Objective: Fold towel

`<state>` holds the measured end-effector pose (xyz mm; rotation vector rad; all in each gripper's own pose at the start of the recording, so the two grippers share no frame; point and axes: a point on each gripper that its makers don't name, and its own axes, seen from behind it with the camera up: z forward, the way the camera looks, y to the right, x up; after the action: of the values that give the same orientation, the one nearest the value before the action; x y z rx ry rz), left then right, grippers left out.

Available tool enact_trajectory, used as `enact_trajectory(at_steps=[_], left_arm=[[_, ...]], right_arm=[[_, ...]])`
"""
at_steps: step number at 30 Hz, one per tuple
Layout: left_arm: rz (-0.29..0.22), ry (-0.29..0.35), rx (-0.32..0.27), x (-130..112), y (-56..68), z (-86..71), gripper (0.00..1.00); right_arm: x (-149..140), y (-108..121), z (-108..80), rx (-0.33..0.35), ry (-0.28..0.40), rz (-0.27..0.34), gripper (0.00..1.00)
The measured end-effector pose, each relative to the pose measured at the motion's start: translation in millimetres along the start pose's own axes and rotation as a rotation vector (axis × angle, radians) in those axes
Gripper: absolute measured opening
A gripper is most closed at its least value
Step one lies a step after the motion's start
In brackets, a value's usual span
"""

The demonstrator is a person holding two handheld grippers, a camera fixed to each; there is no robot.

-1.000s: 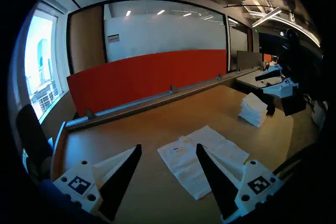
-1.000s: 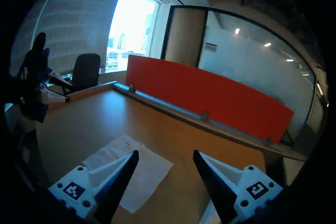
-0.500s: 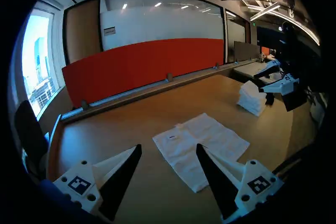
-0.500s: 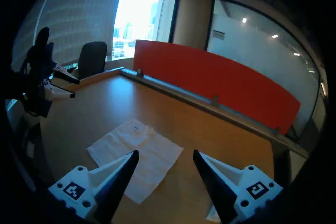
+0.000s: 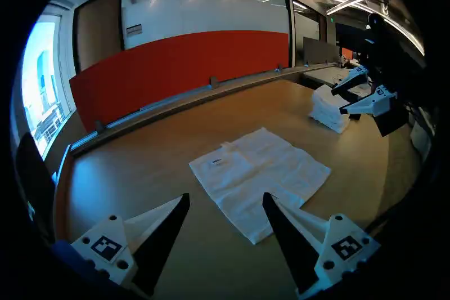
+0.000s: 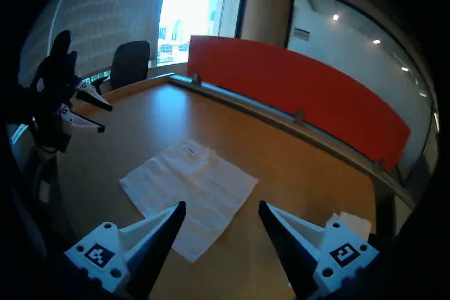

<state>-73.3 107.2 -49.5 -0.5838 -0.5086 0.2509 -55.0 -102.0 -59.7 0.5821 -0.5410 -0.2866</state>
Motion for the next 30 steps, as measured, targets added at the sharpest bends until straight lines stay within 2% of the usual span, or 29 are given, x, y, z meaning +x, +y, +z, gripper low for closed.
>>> enact_trajectory(at_steps=[15,22,30], left_arm=[[0.011,-0.082,-0.047,-50,19.9,24.1,0.96],[0.039,-0.128,-0.072,-77,30.5,38.7,0.96],[0.042,-0.162,-0.098,-96,39.5,50.5,0.96]], right_arm=[[-53,-15,22.5,0.027,-0.076,-0.01,1.0],[-77,-24,33.4,0.045,-0.112,-0.002,1.0],[-96,-33,42.0,0.059,-0.14,0.0,1.0]])
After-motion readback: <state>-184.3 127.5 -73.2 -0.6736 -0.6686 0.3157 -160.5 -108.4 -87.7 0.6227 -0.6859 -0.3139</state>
